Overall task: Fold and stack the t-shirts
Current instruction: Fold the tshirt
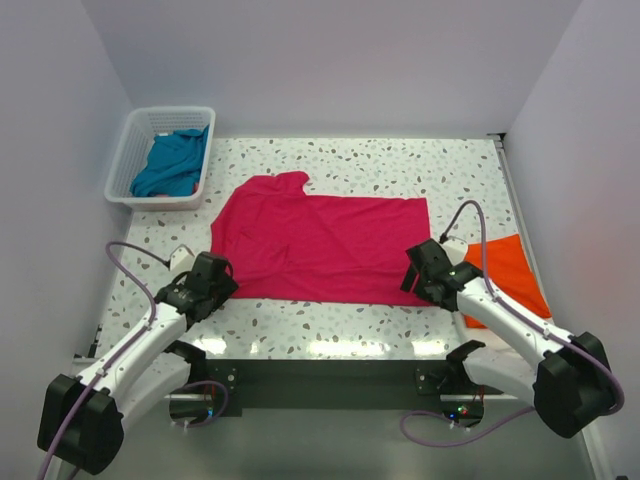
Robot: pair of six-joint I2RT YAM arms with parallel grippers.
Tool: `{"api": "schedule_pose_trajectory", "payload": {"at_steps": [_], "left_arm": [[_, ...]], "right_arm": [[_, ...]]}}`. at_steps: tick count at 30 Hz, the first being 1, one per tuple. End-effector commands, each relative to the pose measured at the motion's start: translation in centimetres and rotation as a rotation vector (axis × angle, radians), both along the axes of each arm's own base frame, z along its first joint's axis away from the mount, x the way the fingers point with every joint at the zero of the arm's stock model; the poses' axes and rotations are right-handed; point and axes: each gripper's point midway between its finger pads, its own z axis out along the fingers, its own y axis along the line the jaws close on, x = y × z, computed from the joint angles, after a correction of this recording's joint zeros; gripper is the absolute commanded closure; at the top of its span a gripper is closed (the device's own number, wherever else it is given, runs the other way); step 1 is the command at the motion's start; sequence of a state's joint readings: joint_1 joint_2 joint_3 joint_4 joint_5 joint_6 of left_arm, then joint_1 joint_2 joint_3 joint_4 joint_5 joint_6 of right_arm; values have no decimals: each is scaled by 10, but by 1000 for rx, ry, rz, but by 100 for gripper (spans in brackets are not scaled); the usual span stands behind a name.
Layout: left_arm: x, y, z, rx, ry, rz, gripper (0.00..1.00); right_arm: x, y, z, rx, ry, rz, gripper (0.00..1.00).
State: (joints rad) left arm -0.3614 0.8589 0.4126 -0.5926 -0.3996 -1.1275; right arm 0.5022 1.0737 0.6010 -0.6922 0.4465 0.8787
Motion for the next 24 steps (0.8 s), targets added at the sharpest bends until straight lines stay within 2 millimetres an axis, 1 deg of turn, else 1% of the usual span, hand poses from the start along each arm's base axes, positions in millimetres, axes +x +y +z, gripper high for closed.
{"api": "schedule_pose_trajectory", "payload": {"at_steps": [1, 5, 8, 11, 13, 16, 17, 19, 24], "left_arm": [[0, 7, 4, 20, -5, 53, 30], [2, 8, 0, 36, 12, 61, 33], [5, 8, 0, 45, 19, 62, 33], [8, 11, 1, 62, 9, 70, 33], [8, 13, -2, 75, 22, 71, 33], [10, 16, -4, 83, 29, 78, 33], [11, 18, -5, 84, 31, 89, 33], [13, 21, -6, 88, 34, 90, 32], [18, 29, -15, 91, 50, 102, 32]], "right_arm": [[2, 0, 0, 29, -10, -3, 15], [1, -2, -2, 35, 4, -16, 15], [4, -5, -3, 39, 10, -29, 19], [5, -2, -7, 64, 21, -23, 21], [5, 1, -11, 84, 29, -20, 25], [6, 4, -16, 95, 43, -20, 27], [6, 4, -17, 94, 47, -23, 30], [7, 4, -20, 95, 51, -27, 33], [7, 2, -24, 89, 60, -38, 38]]}}
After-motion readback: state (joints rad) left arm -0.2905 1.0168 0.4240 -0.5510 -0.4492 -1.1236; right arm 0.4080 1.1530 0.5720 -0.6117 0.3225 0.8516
